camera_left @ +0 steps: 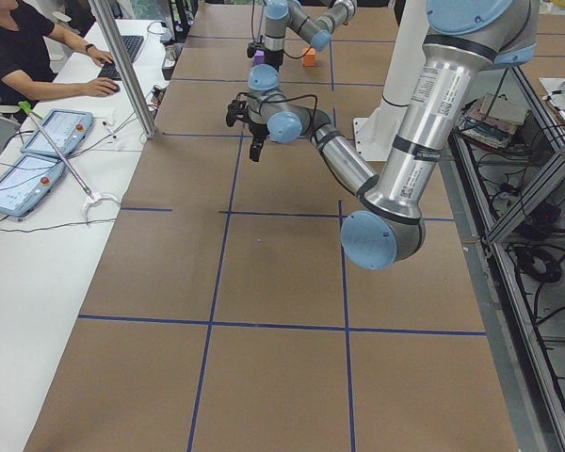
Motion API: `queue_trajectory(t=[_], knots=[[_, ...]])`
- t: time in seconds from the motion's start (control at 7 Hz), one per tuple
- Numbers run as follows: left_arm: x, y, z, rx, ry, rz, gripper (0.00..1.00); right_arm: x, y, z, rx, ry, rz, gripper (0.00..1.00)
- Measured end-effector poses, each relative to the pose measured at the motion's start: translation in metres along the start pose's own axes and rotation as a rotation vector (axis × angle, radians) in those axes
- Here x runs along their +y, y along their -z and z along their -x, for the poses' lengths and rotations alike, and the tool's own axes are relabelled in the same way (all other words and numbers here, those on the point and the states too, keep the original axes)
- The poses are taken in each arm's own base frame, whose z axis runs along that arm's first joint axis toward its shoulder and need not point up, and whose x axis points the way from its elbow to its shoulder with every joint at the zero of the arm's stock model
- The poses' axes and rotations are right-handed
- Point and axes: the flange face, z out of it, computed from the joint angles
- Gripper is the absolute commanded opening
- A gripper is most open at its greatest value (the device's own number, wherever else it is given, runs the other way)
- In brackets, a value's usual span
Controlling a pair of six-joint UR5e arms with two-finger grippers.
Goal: Place blue block between orange and purple blocks
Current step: 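Pass the light blue cube to the right gripper while the left arm withdraws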
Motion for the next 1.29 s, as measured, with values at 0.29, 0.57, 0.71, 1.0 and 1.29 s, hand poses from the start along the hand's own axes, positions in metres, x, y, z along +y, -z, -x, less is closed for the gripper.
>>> queue_trajectory(t=[0.29, 0.57, 0.71, 1.0, 1.29], knots=[[0.013, 0.015, 0.037, 0.001, -0.015, 0.02, 1.0, 0.01, -0.035, 0.062, 0.051, -0.005, 0.024, 1.0], [0.016, 0.017, 0.042, -0.002, -0.015, 0.02, 1.0, 0.02, -0.065, 0.084, 0.119, 0.029, 0.036, 1.0], [0.016, 0.017, 0.042, -0.002, -0.014, 0.019, 1.0, 0.023, -0.078, 0.083, 0.146, 0.057, 0.04, 1.0], [0.016, 0.019, 0.041, -0.001, -0.012, 0.017, 1.0, 0.034, -0.105, 0.076, 0.19, 0.111, 0.054, 0.69], [0.016, 0.02, 0.04, 0.001, -0.011, 0.015, 1.0, 0.042, -0.116, 0.072, 0.201, 0.126, 0.063, 0.04]])
